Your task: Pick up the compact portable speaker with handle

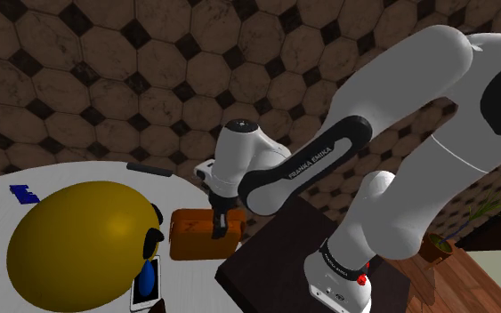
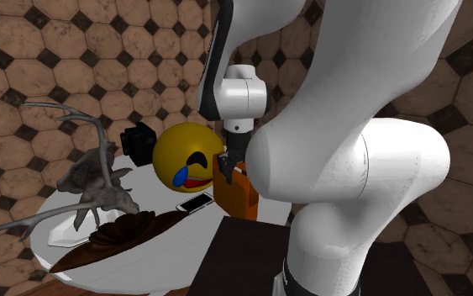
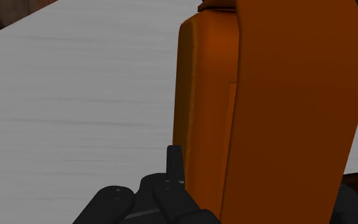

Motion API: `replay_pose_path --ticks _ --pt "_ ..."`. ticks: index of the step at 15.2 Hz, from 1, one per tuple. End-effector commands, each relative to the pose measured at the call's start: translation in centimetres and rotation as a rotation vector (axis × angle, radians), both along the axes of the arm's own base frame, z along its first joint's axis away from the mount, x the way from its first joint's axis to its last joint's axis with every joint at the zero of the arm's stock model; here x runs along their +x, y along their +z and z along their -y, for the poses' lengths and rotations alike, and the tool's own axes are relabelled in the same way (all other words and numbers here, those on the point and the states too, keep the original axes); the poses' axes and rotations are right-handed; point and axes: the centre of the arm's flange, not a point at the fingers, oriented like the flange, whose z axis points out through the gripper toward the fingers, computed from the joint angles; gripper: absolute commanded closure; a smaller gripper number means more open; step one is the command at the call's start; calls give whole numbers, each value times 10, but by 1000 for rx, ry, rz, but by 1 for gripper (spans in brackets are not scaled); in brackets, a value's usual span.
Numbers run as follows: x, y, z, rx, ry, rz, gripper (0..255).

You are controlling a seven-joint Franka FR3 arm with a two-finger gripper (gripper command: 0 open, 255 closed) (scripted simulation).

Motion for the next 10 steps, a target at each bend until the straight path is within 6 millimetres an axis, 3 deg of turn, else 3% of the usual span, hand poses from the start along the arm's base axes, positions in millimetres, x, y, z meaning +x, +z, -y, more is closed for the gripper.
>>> replay_pose_path --ticks 1,8,10 --pt "0 12 -1 1 0 1 255" --pt "0 49 -1 1 0 1 255" --pt "0 50 -1 1 0 1 255"
